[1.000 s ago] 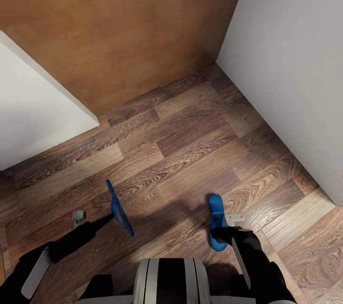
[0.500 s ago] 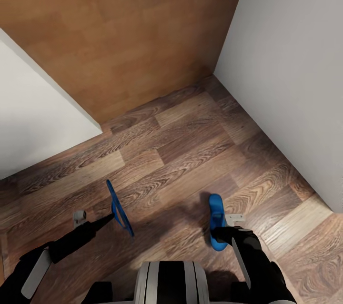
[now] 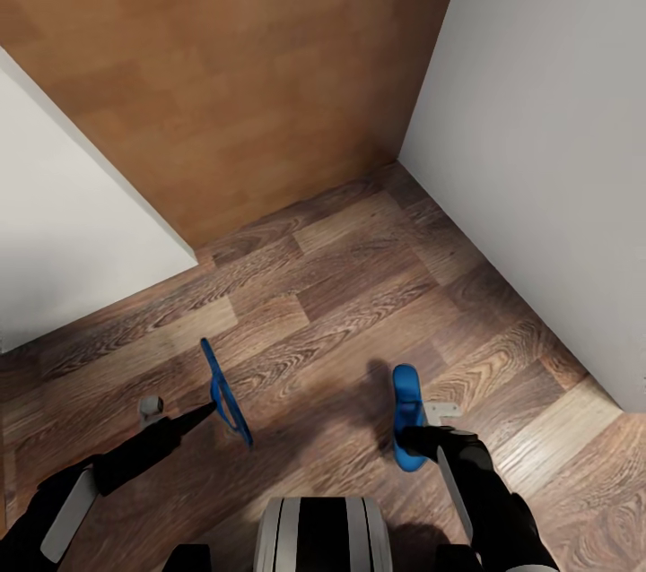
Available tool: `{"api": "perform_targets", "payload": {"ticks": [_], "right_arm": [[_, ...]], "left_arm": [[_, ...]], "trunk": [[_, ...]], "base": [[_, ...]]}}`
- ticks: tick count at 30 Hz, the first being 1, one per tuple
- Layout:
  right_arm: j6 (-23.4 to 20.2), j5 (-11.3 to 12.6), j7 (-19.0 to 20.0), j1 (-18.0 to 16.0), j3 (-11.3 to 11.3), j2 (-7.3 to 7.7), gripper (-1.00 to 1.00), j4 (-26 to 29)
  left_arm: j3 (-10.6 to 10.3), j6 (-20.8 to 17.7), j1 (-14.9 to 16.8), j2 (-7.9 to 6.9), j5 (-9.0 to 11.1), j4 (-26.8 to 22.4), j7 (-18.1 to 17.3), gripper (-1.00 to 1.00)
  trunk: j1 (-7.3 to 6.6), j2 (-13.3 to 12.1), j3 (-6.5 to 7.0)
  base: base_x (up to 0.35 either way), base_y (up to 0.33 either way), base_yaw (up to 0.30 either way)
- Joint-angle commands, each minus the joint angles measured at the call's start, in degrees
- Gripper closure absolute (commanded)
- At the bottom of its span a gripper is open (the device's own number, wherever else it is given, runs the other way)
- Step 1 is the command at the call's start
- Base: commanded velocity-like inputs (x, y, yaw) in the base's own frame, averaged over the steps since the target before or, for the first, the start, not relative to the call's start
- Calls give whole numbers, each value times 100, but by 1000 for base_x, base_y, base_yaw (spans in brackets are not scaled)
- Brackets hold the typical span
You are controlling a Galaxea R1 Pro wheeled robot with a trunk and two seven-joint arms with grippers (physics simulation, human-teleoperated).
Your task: In the bedroom, move the book from the bed onto either nightstand, and place the two sandals side by side next to the bed.
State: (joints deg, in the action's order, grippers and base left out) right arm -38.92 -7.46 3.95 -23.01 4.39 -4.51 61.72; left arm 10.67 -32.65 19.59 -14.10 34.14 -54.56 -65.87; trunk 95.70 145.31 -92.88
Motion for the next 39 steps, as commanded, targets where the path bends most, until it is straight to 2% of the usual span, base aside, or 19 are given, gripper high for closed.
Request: {"api": "perform_targets", "payload": {"ticks": [1,5,7,26,30,32,33,35,36,39], "right_arm": [[-29,51,22,-1,17,-6,100,7],[-28,309,19,-1,17,-6,100,7],[-28,347,19,-1,18,-6,100,6],[-35,377,25,-1,24,0,100,11],[-67,419,27,2,56,34,100,30],[-80,592,27,15,70,92,100,25],[-84,757,27,21,73,214,100,20],[-82,1224,27,34,77,627,100,-18],[-80,1361,27,37,75,738,100,-26],[-74,2213,46,48,72,1319,100,-47]], "left_arm": [[-5,-49,1,2,22,3,-6,100],[-11,-48,1,23,22,6,-3,100],[-12,-48,1,29,22,7,0,100],[-19,-41,1,71,14,3,5,100],[-23,-33,-9,84,20,20,290,100],[-29,5,-28,140,11,111,490,100],[-33,63,-33,176,-16,209,601,100],[-36,258,-41,219,-122,419,755,100],[-35,309,-43,225,-156,458,777,100],[-39,501,-49,248,-318,595,855,100]], "trunk": [[-3,0,20],[-13,-6,108],[-19,-8,153],[-68,-34,574],[-78,-39,662],[-83,-42,707],[-86,-43,729],[-91,-46,773],[-93,-47,795],[-101,-51,862]], "base": [[0,0,0],[0,0,0],[0,0,0],[0,0,0],[0,0,0],[0,0,0],[0,0,0],[0,0,0],[0,0,0],[0,0,0]]}}
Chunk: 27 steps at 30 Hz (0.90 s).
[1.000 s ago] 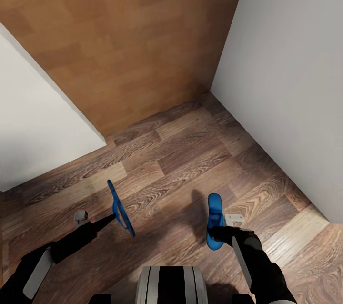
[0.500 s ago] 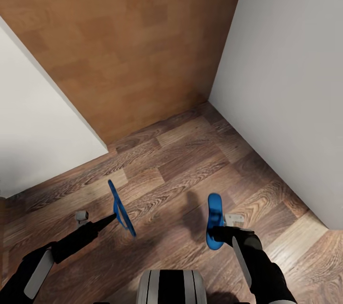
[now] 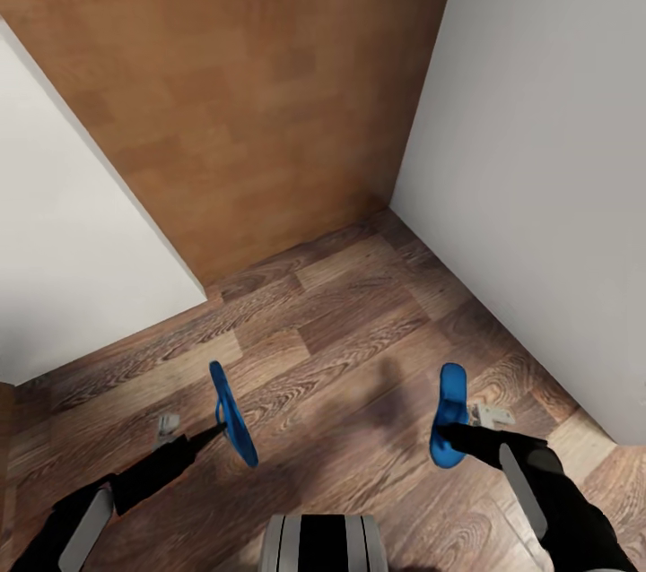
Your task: In the bedroom, move the book from the bed onto either nightstand, and place the two sandals side by side next to the bed.
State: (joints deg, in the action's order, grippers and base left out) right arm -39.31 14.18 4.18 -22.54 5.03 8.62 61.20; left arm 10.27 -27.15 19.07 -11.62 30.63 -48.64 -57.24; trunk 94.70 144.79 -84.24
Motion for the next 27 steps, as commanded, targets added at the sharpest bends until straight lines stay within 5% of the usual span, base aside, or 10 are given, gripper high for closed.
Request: {"api": "perform_targets", "payload": {"ticks": [1,3,7,14,19,23,27], "right_arm": [[-34,291,89,1,7,160,100,2],[-38,628,427,3,7,446,100,-5],[-41,823,1380,3,6,759,100,-9],[-30,856,2076,17,11,849,100,-556],[62,848,2374,57,9,861,100,-1684],[1201,830,3390,72,7,859,100,-2788],[1685,831,3910,74,6,860,100,-3659]], "left_arm": [[-14,-22,2,17,-13,40,5,100],[-85,10,1,58,-105,104,20,100],[-309,39,1,190,-297,148,39,100],[-452,99,1,244,-622,173,72,100],[-454,559,1,241,-856,791,309,100],[-452,1371,1,234,-970,1407,380,100],[-448,1474,1,227,-979,1582,392,100]], "trunk": [[-3,0,19],[-8,-3,64],[-19,-8,152],[-37,-18,307],[-50,-24,418],[-60,-30,507],[-70,-35,595]], "base": [[0,0,0],[0,0,0],[0,0,0],[0,0,0],[0,0,0],[0,0,0],[0,0,0]]}}
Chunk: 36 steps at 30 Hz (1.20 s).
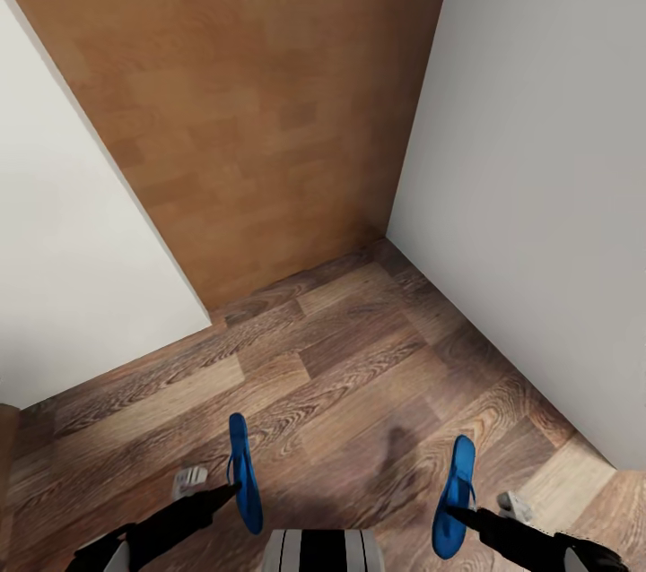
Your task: In the bedroom, move the book from the bed onto either nightstand, and place the two sandals side by side next to the bed.
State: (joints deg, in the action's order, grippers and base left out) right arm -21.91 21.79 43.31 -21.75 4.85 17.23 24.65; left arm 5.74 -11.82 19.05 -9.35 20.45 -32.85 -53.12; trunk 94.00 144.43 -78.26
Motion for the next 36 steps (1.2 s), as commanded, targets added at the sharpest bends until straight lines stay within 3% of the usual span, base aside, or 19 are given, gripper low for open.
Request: {"api": "perform_targets", "payload": {"ticks": [1,11,23,26,36], "right_arm": [[-32,70,34,-4,25,-1,100,-109],[884,63,93,-4,17,-55,100,-318],[969,63,75,-4,16,-61,100,-325],[971,62,63,-4,16,-62,100,-329],[978,62,38,-4,16,-62,100,-506]], "left_arm": [[4,-52,2,1,39,17,-18,100],[-8,62,-8,10,38,184,-15,100],[-3,66,-20,12,46,235,-23,100],[-3,79,-24,4,33,569,-15,100],[-3,96,-24,0,29,664,-22,100]], "trunk": [[-4,0,20],[-29,-14,241],[-60,-30,507],[-68,-34,574],[-94,-47,795]], "base": [[0,0,0],[0,0,0],[0,0,0],[0,0,0],[0,0,0]]}}
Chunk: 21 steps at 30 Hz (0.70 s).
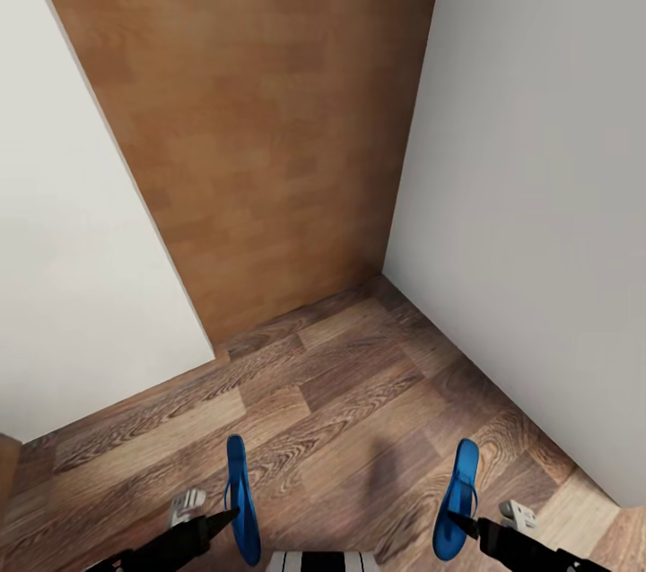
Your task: In the bedroom, move the book from the bed onto either nightstand, and place the two sandals side by side next to the bed.
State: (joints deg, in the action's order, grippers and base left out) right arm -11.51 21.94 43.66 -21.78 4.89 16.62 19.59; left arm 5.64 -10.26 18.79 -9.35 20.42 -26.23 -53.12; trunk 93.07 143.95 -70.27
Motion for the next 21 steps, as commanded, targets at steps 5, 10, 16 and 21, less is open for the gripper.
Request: {"api": "perform_targets", "payload": {"ticks": [5,10,16,21], "right_arm": [[-62,47,2,-1,12,0,100,-35],[-47,47,3,-1,12,0,100,-42],[-45,47,8,-1,12,0,100,-43],[-44,47,9,-1,12,0,100,-43]], "left_arm": [[7,-55,2,3,32,4,-21,100],[7,-55,2,3,32,4,-23,100],[3,-55,2,3,32,4,-23,100],[1,-61,2,3,32,4,-30,100]], "trunk": [[-14,-5,107],[-27,-12,218],[-42,-20,351],[-55,-27,462]], "base": [[0,0,0],[0,0,0],[0,0,0],[0,0,0]]}}
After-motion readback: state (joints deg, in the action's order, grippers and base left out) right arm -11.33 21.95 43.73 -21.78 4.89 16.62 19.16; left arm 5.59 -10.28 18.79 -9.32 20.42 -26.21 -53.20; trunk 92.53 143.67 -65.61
